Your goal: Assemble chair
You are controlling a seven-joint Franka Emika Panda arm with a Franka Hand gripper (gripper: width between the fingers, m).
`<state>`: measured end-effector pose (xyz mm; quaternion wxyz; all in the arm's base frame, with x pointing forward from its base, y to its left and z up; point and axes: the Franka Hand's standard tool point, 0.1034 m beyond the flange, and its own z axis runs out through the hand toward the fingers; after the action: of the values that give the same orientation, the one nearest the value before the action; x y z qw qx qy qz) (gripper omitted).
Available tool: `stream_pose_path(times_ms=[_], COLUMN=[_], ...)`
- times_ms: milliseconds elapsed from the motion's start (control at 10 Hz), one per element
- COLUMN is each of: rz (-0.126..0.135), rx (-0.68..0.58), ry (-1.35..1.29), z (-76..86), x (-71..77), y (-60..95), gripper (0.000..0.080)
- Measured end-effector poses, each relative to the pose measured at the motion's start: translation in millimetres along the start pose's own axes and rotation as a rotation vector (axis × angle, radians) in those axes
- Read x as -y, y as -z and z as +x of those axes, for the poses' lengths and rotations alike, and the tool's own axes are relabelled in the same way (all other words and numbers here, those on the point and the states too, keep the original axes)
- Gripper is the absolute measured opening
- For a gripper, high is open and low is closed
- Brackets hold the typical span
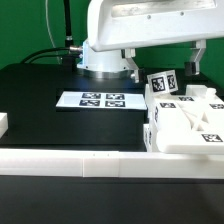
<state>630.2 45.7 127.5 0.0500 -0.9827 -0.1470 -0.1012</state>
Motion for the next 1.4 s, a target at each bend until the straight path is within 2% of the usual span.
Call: stream_pose_path(times_ms=[400, 700, 900, 1000, 1100, 1200, 1400], rz=[-0.01, -0.008, -0.008, -0.008, -0.008, -0.007, -0.008], rx=[0.015, 0.017, 0.017, 0.018, 0.018, 0.018, 0.018], ry=[0.216, 0.22, 0.214, 0.213, 0.213, 0.196, 0.175], z=[-5.7, -6.0, -6.4, -6.7, -6.8, -6.8, -6.8], x=[5.7, 5.9, 5.4, 5.3, 5.2, 5.2, 5.0], y=[-5.6, -5.7, -6.0, -6.6, -6.7, -6.7, -6.7], gripper=[0.0649, 0.0649, 0.0617, 0.0432, 0.0432, 0.0285, 0.0285])
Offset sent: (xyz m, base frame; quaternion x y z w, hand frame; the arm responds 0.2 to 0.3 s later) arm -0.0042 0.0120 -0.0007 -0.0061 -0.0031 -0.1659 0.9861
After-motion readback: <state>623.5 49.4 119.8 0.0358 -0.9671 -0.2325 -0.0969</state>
